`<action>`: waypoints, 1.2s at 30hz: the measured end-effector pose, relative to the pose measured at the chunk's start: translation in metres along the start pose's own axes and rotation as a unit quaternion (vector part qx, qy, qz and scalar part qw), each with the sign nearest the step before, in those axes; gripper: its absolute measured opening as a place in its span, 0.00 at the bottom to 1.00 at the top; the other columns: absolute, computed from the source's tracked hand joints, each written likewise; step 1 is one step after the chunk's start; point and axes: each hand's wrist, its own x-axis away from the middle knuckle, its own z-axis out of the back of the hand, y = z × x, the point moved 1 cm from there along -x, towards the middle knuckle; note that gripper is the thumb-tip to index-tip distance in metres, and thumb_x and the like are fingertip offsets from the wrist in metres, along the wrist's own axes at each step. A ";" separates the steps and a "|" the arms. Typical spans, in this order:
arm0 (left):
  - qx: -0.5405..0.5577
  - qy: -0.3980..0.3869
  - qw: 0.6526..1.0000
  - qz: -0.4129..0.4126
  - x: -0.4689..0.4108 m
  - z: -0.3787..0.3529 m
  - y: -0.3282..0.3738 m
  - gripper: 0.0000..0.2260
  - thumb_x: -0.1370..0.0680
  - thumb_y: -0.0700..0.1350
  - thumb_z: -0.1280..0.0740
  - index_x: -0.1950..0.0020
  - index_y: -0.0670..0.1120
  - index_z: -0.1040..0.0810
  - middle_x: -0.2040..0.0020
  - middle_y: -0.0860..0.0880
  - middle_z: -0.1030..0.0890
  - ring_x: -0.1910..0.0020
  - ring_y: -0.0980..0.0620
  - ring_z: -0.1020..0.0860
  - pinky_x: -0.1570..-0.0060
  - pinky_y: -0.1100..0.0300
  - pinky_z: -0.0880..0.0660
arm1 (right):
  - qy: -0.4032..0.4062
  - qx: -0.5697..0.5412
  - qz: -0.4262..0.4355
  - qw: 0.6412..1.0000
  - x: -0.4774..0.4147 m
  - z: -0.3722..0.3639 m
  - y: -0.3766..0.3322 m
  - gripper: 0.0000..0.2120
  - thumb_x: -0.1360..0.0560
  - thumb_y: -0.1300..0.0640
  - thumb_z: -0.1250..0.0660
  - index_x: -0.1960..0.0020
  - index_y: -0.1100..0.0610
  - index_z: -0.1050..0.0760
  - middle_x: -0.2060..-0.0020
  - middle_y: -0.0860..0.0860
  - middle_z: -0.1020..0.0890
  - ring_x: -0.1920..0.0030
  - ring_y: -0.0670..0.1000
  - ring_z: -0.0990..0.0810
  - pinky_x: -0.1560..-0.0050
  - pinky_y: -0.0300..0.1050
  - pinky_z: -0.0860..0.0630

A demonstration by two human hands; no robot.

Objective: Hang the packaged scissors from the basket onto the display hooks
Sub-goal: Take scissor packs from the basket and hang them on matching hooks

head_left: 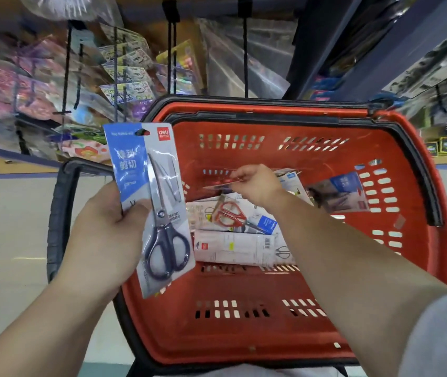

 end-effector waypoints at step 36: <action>0.253 -0.017 0.959 0.123 0.007 -0.115 0.000 0.11 0.21 0.37 0.27 0.42 0.51 0.16 0.50 0.53 0.11 0.49 0.51 0.12 0.52 0.55 0.18 | -0.091 -0.097 0.003 0.991 0.128 0.053 0.026 0.16 0.26 0.37 0.26 0.52 0.50 0.13 0.57 0.51 0.13 0.55 0.54 0.14 0.51 0.51 0.19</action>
